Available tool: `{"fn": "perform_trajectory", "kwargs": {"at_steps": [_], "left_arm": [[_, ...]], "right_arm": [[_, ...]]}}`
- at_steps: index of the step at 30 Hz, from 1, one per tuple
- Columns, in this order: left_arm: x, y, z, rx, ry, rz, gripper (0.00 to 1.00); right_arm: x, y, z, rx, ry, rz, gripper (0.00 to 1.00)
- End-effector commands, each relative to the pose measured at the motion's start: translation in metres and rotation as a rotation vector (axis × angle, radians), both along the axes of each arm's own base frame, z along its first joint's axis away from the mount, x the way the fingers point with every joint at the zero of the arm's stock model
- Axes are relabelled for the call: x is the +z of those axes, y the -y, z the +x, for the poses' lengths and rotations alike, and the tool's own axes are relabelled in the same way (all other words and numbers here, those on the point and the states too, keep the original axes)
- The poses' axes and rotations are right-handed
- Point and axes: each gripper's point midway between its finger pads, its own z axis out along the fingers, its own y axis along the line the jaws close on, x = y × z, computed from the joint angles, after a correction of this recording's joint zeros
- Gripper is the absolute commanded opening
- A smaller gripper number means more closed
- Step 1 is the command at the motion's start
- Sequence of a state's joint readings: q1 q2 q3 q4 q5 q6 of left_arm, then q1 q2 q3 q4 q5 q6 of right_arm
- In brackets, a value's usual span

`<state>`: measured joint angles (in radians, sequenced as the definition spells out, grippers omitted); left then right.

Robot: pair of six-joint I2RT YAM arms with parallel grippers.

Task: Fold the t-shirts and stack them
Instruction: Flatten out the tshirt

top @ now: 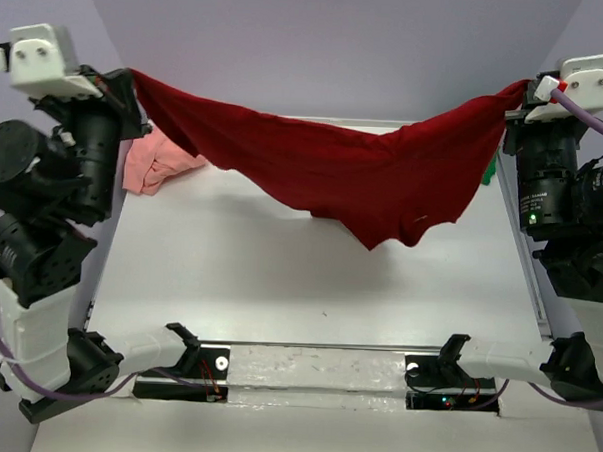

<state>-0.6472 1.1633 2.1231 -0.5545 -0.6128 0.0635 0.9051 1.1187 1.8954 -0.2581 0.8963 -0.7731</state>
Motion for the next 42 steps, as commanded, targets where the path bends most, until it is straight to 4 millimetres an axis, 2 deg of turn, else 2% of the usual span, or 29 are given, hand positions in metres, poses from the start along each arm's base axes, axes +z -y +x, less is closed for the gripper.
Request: {"fn": "perform_trajectory", "kwargs": {"at_steps": [1, 6, 10, 17, 22, 26, 28, 33, 35, 37, 39, 42], "left_arm": [[0.010, -0.022, -0.017, 0.053, 0.018, -0.019, 0.00], [0.016, -0.028, -0.027, 0.042, 0.035, -0.044, 0.00], [0.013, -0.029, -0.029, 0.044, 0.031, -0.038, 0.00], [0.003, -0.017, -0.013, 0.042, 0.004, -0.011, 0.00], [0.002, -0.004, 0.004, 0.039, -0.001, 0.015, 0.00], [0.011, 0.001, -0.007, -0.021, 0.037, -0.019, 0.00], [0.017, -0.005, -0.023, -0.051, 0.071, -0.050, 0.00], [0.032, -0.029, -0.043, -0.013, 0.108, -0.060, 0.00], [0.035, -0.030, -0.049, -0.030, 0.130, -0.067, 0.00], [0.037, -0.033, -0.054, -0.036, 0.149, -0.086, 0.00], [0.030, -0.031, -0.049, -0.030, 0.128, -0.080, 0.00], [0.011, -0.019, -0.033, -0.024, 0.089, -0.066, 0.00]], "right_arm": [[0.024, 0.006, -0.010, -0.087, 0.031, -0.037, 0.00], [0.038, 0.014, -0.020, -0.102, 0.061, 0.010, 0.00], [0.040, 0.017, -0.023, -0.104, 0.065, 0.006, 0.00], [0.049, 0.015, -0.025, -0.099, 0.091, 0.018, 0.00], [0.056, 0.005, -0.023, -0.073, 0.116, 0.014, 0.00], [0.050, -0.002, -0.023, -0.072, 0.086, 0.017, 0.00], [0.045, -0.002, -0.024, -0.101, 0.073, 0.014, 0.00], [0.070, 0.014, -0.040, -0.036, 0.121, 0.099, 0.00], [0.068, 0.009, -0.039, -0.025, 0.117, 0.098, 0.00], [0.057, -0.009, -0.033, -0.020, 0.087, 0.055, 0.00], [0.049, -0.021, -0.029, -0.018, 0.065, 0.049, 0.00], [0.039, -0.039, -0.026, 0.040, 0.045, 0.097, 0.00]]}}
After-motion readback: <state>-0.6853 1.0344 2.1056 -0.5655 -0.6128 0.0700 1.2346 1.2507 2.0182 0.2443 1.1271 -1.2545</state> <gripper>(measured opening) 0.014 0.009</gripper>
